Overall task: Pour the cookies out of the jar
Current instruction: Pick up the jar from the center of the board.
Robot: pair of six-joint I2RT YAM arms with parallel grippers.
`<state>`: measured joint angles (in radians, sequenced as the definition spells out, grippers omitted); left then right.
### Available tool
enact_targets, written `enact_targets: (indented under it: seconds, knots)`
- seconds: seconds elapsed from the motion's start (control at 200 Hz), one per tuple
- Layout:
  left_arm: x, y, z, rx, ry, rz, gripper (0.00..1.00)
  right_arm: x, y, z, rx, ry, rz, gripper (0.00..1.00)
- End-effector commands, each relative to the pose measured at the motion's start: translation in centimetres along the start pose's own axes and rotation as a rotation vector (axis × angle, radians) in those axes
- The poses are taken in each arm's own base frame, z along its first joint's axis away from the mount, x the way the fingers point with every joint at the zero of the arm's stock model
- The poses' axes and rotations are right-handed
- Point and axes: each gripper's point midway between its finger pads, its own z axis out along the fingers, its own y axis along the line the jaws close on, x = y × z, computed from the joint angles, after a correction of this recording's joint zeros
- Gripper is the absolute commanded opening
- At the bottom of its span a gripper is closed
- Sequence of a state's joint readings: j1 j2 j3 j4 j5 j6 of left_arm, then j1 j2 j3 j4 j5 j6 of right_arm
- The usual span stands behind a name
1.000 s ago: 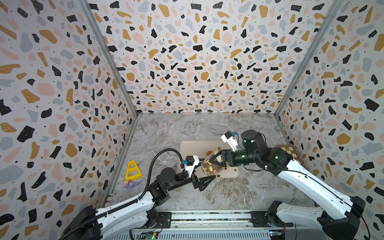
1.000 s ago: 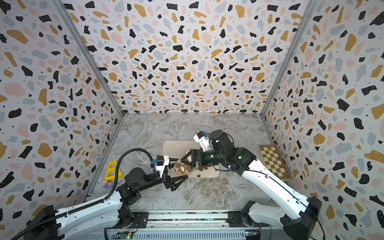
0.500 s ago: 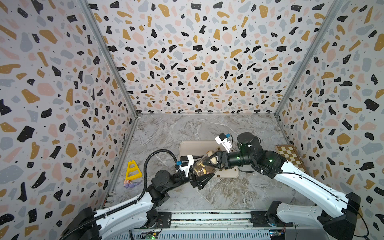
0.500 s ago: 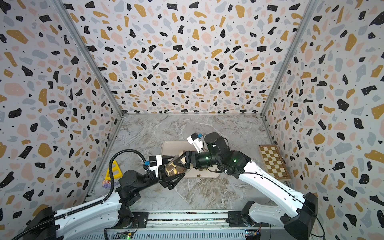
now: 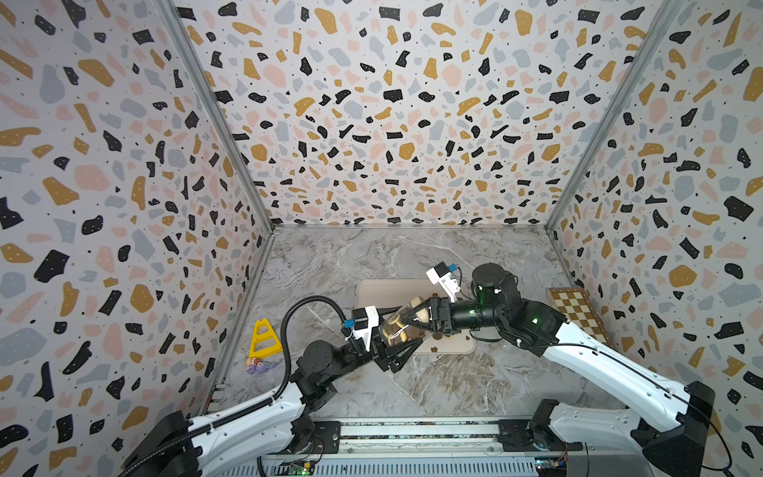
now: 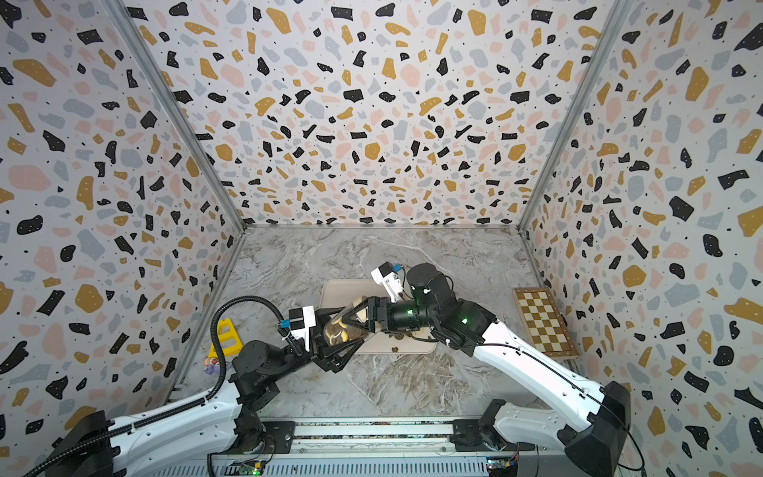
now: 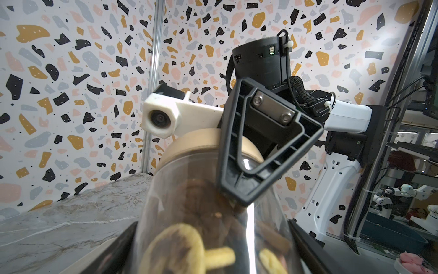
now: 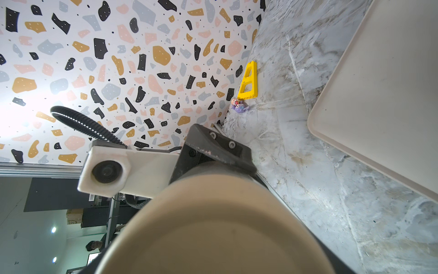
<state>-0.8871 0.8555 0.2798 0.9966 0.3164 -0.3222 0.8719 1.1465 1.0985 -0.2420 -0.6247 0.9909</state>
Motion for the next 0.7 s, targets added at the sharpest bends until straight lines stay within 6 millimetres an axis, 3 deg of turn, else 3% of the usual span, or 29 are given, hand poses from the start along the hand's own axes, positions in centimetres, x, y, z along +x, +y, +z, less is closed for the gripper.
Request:
enact_targets:
  seconds: [0.0, 0.05, 0.18, 0.25, 0.275, 0.355, 0.425, 0.696]
  knots:
    - [-0.6, -1.1, 0.0, 0.056, -0.026, 0.014, 0.6, -1.0, 5.8, -1.2, -0.187, -0.034, -0.101, 0.66]
    - [-0.7, -1.2, 0.1, 0.062, -0.027, 0.014, 0.45, -1.0, 5.8, -1.2, -0.186, -0.033, -0.1, 0.66]
    - [-1.0, -1.4, 0.2, 0.07, -0.031, 0.017, 0.16, -1.0, 5.7, -1.2, -0.18, -0.032, -0.094, 0.66]
    - [-1.3, -1.5, 0.2, 0.069, -0.034, 0.021, 0.08, -1.0, 5.3, -1.1, -0.165, -0.035, -0.086, 0.72]
    - [-1.4, -1.5, 0.2, 0.068, -0.035, 0.021, 0.0, -1.0, 5.1, -1.0, -0.156, -0.035, -0.084, 0.76]
    - [-1.6, -1.2, 0.0, 0.045, -0.046, 0.021, 0.0, -1.2, 4.7, -1.1, -0.131, -0.046, -0.086, 0.92]
    - [-1.6, -1.2, -0.2, 0.047, -0.052, 0.033, 0.0, -1.5, 4.4, -1.3, -0.102, -0.062, -0.088, 1.0]
    - [-1.5, 0.0, -1.5, -0.051, -0.057, 0.064, 0.0, -3.4, 2.6, -3.2, -0.01, -0.109, -0.051, 0.99]
